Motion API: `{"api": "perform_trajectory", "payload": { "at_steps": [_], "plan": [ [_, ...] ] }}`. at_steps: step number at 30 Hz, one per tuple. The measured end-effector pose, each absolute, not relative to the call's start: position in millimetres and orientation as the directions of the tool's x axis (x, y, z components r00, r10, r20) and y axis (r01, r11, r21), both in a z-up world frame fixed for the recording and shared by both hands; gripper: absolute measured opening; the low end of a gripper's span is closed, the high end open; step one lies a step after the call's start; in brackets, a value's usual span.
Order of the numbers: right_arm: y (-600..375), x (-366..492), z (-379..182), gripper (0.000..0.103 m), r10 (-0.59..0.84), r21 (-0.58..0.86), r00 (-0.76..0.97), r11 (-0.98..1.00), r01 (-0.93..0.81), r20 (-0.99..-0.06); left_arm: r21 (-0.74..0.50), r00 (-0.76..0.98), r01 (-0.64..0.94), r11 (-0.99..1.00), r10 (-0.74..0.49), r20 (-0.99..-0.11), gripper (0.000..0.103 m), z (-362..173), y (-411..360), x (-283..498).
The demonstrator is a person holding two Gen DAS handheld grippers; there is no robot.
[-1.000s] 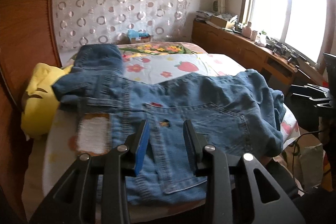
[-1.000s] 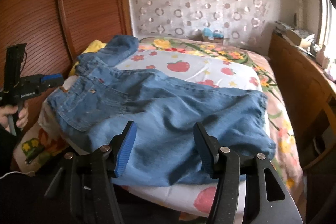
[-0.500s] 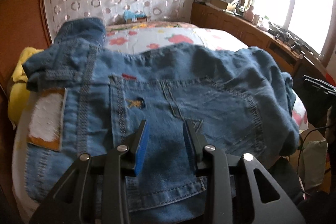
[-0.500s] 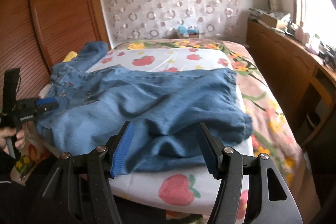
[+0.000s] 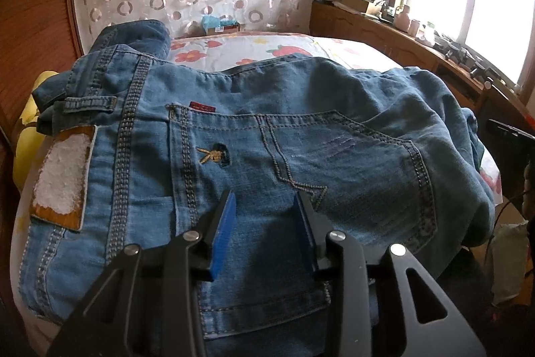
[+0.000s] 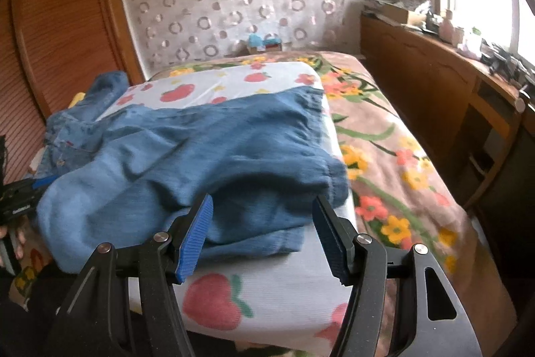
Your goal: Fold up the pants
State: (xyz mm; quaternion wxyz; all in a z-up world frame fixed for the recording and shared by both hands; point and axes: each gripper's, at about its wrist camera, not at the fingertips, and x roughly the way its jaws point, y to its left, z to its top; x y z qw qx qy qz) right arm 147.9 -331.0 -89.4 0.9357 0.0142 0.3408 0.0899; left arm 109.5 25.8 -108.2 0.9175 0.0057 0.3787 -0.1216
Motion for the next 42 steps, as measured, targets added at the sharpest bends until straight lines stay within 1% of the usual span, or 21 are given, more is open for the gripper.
{"api": "perform_trajectory", "payload": {
  "at_steps": [5, 14, 17, 18, 20, 23, 24, 25, 26, 27, 28, 29, 32, 36, 37, 38, 42],
  "plan": [
    [-348, 154, -96, 0.063, 0.146, 0.099, 0.751, 0.989, -0.107, -0.644, -0.051, 0.706, 0.222, 0.974, -0.196, -0.681, 0.035, -110, 22, 106],
    [-364, 166, -106, 0.063, 0.158, 0.142, 0.738, 0.986, -0.084, -0.656, -0.054, 0.7, 0.221, 0.974, -0.197, -0.686, 0.035, -108, 23, 107],
    [-364, 174, -108, 0.062, 0.156, 0.145, 0.734, 0.986, -0.08, -0.661, -0.076, 0.693, 0.215, 0.974, -0.207, -0.691, 0.035, -105, 25, 108],
    [-364, 176, -108, 0.057, 0.158, 0.146, 0.733, 0.986, -0.081, -0.662, -0.084, 0.69, 0.214, 0.973, -0.211, -0.693, 0.035, -104, 27, 108],
    [-365, 182, -109, 0.051, 0.165, 0.152, 0.725, 0.985, -0.085, -0.669, -0.096, 0.69, 0.213, 0.972, -0.219, -0.69, 0.035, -100, 30, 107],
    [-366, 187, -110, 0.046, 0.167, 0.153, 0.72, 0.984, -0.086, -0.673, -0.101, 0.692, 0.209, 0.973, -0.22, -0.687, 0.035, -95, 32, 103],
    [-366, 187, -109, 0.037, 0.159, 0.148, 0.72, 0.986, -0.078, -0.676, -0.105, 0.695, 0.21, 0.972, -0.224, -0.683, 0.035, -93, 33, 101],
    [-366, 187, -109, 0.03, 0.147, 0.139, 0.722, 0.988, -0.071, -0.676, -0.108, 0.699, 0.212, 0.971, -0.228, -0.678, 0.035, -90, 32, 99],
    [-366, 187, -107, 0.02, 0.144, 0.134, 0.724, 0.988, -0.071, -0.674, -0.11, 0.704, 0.215, 0.97, -0.232, -0.672, 0.035, -87, 32, 97],
    [-365, 188, -106, 0.014, 0.146, 0.131, 0.725, 0.988, -0.077, -0.674, -0.11, 0.709, 0.217, 0.97, -0.234, -0.665, 0.035, -83, 32, 95],
    [-364, 187, -104, 0.014, 0.146, 0.125, 0.727, 0.989, -0.083, -0.67, -0.107, 0.716, 0.219, 0.97, -0.234, -0.658, 0.035, -81, 33, 94],
    [-362, 187, -101, 0.009, 0.146, 0.122, 0.732, 0.989, -0.086, -0.666, -0.103, 0.72, 0.218, 0.971, -0.231, -0.654, 0.035, -79, 33, 93],
    [-359, 181, -86, 0.006, 0.157, 0.122, 0.763, 0.987, -0.103, -0.627, -0.096, 0.728, 0.207, 0.974, -0.219, -0.65, 0.035, -76, 36, 92],
    [-348, 174, -60, 0.006, 0.194, 0.123, 0.797, 0.981, -0.151, -0.572, -0.101, 0.734, 0.203, 0.974, -0.22, -0.643, 0.035, -72, 39, 90],
    [-348, 174, -60, 0.006, 0.194, 0.123, 0.797, 0.981, -0.151, -0.572, -0.104, 0.737, 0.202, 0.974, -0.221, -0.639, 0.035, -70, 40, 89],
    [-336, 171, -43, 0.005, 0.225, 0.116, 0.807, 0.974, -0.193, -0.545, -0.107, 0.74, 0.201, 0.974, -0.222, -0.635, 0.035, -68, 42, 88],
    [-303, 165, -13, 0.005, 0.29, 0.08, 0.813, 0.953, -0.291, -0.504, -0.11, 0.753, 0.195, 0.975, -0.221, -0.62, 0.035, -60, 47, 83]
  ]
}}
